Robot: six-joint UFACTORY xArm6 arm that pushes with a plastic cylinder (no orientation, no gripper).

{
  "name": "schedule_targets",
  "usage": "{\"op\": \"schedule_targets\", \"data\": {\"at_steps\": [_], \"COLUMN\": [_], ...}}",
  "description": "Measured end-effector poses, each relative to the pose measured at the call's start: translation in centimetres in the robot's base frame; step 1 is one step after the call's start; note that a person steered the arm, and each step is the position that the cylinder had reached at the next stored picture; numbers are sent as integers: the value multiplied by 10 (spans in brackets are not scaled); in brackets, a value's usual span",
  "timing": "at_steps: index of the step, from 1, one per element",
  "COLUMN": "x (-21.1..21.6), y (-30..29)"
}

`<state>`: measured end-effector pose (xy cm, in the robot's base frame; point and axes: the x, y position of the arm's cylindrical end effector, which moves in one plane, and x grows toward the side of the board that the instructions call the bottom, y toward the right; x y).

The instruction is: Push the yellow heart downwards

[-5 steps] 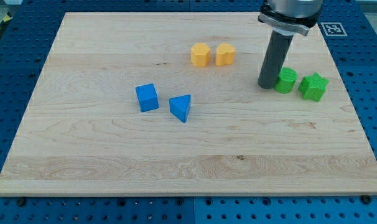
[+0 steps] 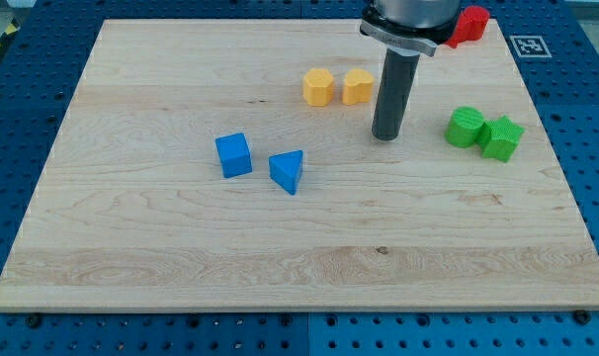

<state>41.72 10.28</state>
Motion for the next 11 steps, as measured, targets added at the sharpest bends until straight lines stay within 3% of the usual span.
{"op": "schedule_targets", "data": {"at_steps": [2,5,7,9,11], "x": [0,-52,-119,-112,-69], "y": [1,18,0,-58,-33]}}
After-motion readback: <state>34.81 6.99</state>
